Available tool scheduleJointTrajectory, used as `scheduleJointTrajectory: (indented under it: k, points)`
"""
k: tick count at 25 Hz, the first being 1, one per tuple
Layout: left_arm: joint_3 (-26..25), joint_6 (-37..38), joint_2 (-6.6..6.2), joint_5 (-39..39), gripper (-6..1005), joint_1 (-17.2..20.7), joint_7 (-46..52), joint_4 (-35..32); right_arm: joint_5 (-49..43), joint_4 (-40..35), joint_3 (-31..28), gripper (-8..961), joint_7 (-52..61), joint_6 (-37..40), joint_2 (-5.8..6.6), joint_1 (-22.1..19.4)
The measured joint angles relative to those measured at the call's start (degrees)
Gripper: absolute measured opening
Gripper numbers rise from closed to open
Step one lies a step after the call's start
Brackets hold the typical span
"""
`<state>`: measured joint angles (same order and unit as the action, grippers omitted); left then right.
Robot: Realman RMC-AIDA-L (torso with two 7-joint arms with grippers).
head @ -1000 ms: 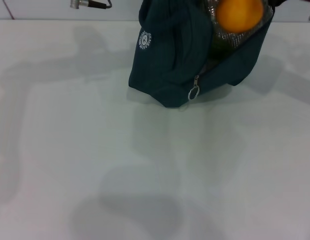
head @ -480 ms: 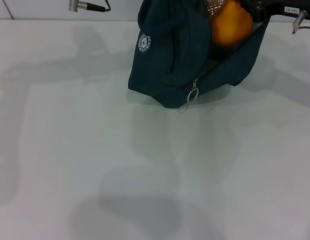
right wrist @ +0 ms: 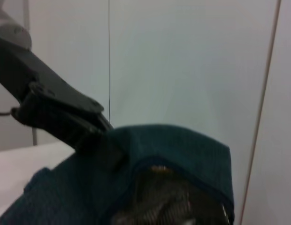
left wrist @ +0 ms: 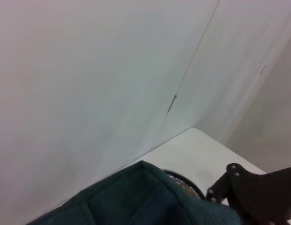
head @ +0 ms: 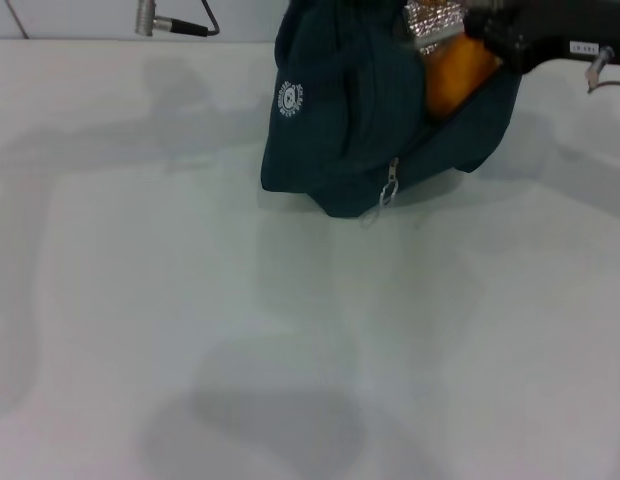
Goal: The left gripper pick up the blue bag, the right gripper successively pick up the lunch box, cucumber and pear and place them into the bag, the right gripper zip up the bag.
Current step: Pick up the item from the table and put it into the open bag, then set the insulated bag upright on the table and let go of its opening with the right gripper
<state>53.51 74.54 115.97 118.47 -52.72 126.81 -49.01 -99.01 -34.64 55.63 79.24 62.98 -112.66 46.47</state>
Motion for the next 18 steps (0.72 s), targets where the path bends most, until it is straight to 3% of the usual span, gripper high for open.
scheduleJointTrajectory:
  k: [6, 12, 18]
  points:
    - [0.0, 0.8, 0.13, -1.8, 36, 1.0, 0.4, 0.4, -0.5, -2.4, -0.5, 138, 2.5, -0.1, -0.31, -1.1]
    - [0.0, 0.8, 0.24, -2.1, 36, 1.7, 0.9, 0.4, 0.2, -10.3, -0.4, 355, 5.6, 1.6, -1.47, -4.6]
    - [0.0, 0.8, 0.31, -2.3, 36, 2.2, 1.0, 0.4, 4.6, -16.1, -0.6, 488, 5.8, 1.8, -2.51, -10.6]
